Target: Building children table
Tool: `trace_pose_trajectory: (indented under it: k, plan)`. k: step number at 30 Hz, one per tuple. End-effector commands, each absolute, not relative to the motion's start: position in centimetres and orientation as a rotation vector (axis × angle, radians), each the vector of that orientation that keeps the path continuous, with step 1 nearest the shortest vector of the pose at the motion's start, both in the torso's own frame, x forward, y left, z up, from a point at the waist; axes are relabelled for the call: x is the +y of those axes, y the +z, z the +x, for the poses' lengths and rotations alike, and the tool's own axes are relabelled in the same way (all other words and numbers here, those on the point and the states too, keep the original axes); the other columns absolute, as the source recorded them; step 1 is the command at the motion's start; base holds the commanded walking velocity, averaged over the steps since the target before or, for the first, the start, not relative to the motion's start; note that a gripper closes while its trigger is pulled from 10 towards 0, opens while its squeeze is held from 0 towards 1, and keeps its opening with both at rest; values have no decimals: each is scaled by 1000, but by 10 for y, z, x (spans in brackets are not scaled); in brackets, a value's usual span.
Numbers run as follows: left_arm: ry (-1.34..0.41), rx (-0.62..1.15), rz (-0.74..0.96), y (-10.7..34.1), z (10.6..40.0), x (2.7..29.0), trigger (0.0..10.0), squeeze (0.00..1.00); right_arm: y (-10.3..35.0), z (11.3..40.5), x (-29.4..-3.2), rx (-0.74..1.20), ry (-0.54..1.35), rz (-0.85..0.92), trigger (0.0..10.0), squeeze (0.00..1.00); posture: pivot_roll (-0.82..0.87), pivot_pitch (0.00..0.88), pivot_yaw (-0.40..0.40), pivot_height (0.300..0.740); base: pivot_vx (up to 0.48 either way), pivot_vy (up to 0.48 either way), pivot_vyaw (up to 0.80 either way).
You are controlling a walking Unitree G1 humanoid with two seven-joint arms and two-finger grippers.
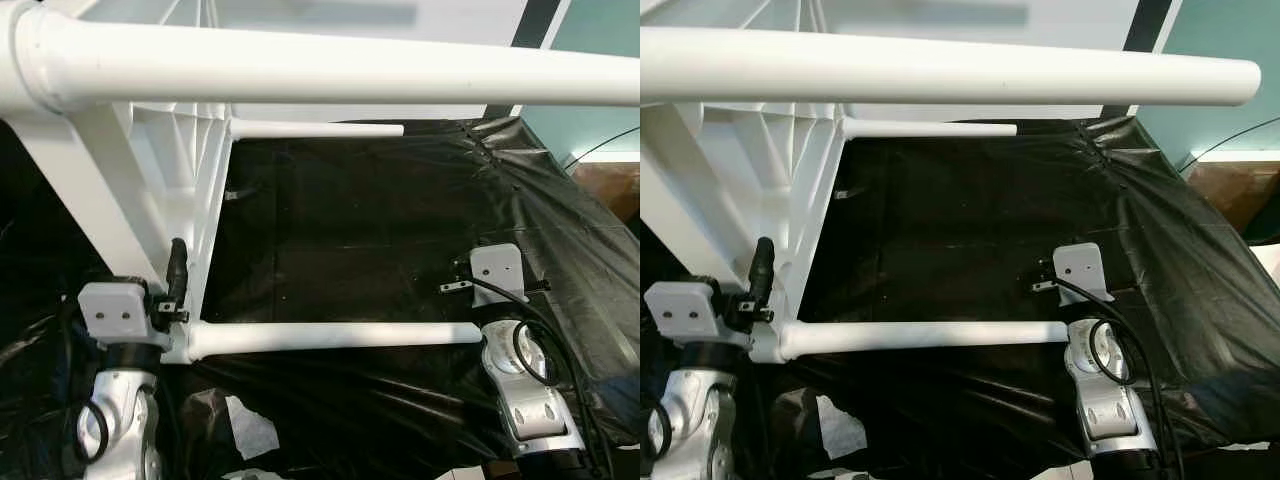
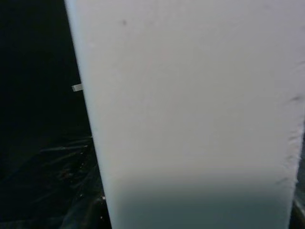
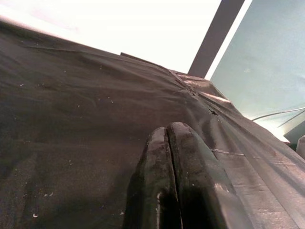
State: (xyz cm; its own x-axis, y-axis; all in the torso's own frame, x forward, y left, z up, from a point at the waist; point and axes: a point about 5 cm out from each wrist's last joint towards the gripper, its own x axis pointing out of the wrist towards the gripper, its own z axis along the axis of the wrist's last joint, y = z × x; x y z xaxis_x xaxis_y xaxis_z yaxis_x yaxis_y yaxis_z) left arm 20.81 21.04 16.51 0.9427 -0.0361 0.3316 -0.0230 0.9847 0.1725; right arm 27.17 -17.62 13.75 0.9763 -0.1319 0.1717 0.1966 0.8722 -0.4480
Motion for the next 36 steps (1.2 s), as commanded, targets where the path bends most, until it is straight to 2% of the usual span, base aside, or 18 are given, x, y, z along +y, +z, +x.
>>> trace_pose_trajectory:
  k: [1,18,23,27,32,33,34,36]
  plan:
    - [294,-235,168,144,196,236,10000,0,135,274,-173,-132,-150,-471,10000,0,93,60,-18,740,0,0,0]
    - [343,-163,178,131,171,234,10000,0,135,276,-170,-133,-116,-477,10000,0,106,71,-31,740,0,0,0]
    - [311,-167,166,131,173,227,10000,0,135,277,-169,-134,-116,-476,10000,0,105,72,-29,740,0,0,0]
    - [253,-193,181,134,180,220,10000,0,147,277,-152,-228,-63,-610,10000,0,97,69,-24,740,0,0,0]
    - [216,-210,163,135,184,215,10000,0,145,275,-150,-235,-55,-625,10000,0,93,67,-20,740,0,0,0]
    - [205,-220,157,136,185,213,10000,588,144,275,-150,-231,-57,-624,10000,0,92,66,-19,740,0,0,0]
    - [191,-229,153,137,186,211,10000,1000,143,274,-151,-226,-61,-622,10000,0,89,66,-18,740,0,0,0]
    - [175,-238,140,138,188,208,10000,1000,142,273,-152,-220,-66,-618,10000,0,85,66,-15,740,0,0,0]
